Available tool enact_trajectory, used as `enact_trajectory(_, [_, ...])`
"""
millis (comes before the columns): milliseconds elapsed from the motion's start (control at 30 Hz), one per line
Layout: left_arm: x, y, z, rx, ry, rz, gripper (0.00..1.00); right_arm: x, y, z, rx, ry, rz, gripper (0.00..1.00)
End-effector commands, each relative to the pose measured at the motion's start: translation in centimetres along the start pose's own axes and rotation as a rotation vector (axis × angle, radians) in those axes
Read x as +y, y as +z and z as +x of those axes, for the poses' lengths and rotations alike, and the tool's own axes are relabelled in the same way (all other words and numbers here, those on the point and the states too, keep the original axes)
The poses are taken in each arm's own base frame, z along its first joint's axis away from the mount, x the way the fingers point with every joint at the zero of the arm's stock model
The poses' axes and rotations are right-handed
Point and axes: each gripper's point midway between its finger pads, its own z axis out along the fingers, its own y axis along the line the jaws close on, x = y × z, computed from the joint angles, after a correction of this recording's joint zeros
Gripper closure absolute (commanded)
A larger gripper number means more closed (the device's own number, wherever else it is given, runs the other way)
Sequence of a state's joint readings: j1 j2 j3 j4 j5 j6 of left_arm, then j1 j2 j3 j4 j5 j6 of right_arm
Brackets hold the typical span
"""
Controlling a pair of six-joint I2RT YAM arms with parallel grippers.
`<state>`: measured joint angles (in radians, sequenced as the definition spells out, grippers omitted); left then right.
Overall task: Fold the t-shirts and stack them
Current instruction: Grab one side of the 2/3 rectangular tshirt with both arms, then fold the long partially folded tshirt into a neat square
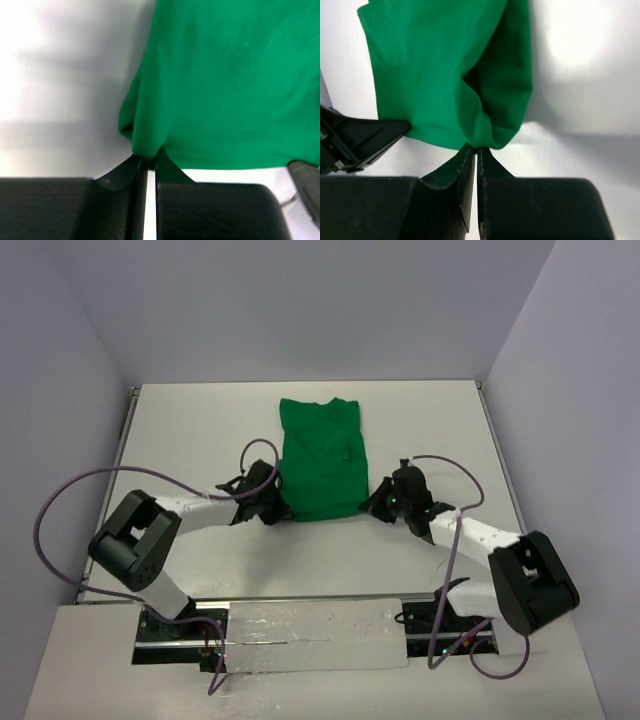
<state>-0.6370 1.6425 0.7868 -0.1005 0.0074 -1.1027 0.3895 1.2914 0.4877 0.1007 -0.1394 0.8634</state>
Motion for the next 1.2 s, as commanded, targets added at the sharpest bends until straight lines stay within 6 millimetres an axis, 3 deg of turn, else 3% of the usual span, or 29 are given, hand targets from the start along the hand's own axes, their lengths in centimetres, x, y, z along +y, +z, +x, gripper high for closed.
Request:
enact_trajectory(0, [1.1,-3.1,5.0,0.05,0.051,-0.034,0.9,-0.7,-2.3,2.8,0.021,-0.069,0.024,0.91])
enact_trajectory(100, [1.5,-5.2,8.8,0.083,0.064,-0.057,0.9,-0.6,-3.9,5.4,0.051,-0.093,0.026,0.91])
enact_trajectory(200, [1.9,-6.7,10.3,0.069,0.05,-0.081,0.9,-1.1,-5.3,6.3,0.057,-0.081,0.03,0.91])
enact_trajectory(300, [2.0,-8.2,11.0,0.059,0.012,-0.077,0.9,-1.6,-6.7,6.3,0.032,-0.074,0.036,0.91])
enact_trajectory(400, [1.1,-9.5,10.2,0.037,-0.015,-0.036,0.9,-0.3,-8.5,4.8,-0.025,-0.089,0.008,0.91])
enact_trajectory(600, [-1.2,-11.4,6.1,-0.085,0.032,-0.072,0.9,3.6,-9.3,1.1,-0.116,-0.172,-0.017,0.91])
enact_trajectory(733, [-2.4,-11.6,1.8,-0.139,0.005,-0.057,0.9,7.1,-8.7,-2.2,-0.189,-0.223,-0.033,0.91])
enact_trajectory(800, [-2.7,-11.2,-1.1,-0.165,-0.012,-0.04,0.9,9.1,-7.9,-4.0,-0.219,-0.238,-0.044,0.91])
enact_trajectory(867, [-3.3,-11.3,-2.1,-0.179,-0.015,-0.024,0.9,9.6,-6.9,-4.7,-0.222,-0.247,-0.041,0.91])
enact_trajectory(900, [-3.5,-10.7,-3.9,-0.197,-0.006,-0.036,0.9,11.7,-6.7,-6.0,-0.241,-0.252,-0.067,0.91])
enact_trajectory(1000, [-5.6,-9.9,-6.8,-0.223,0.009,-0.033,0.89,14.5,-5.3,-8.4,-0.269,-0.271,-0.079,0.91])
enact_trajectory(1067, [-7.1,-10.2,-7.9,-0.24,0.027,-0.011,0.9,14.4,-3.9,-8.6,-0.254,-0.283,-0.052,0.91])
enact_trajectory(1167, [-8.4,-8.4,-10.6,-0.237,0.031,-0.008,0.9,15.8,-1.5,-10.6,-0.248,-0.281,-0.045,0.91])
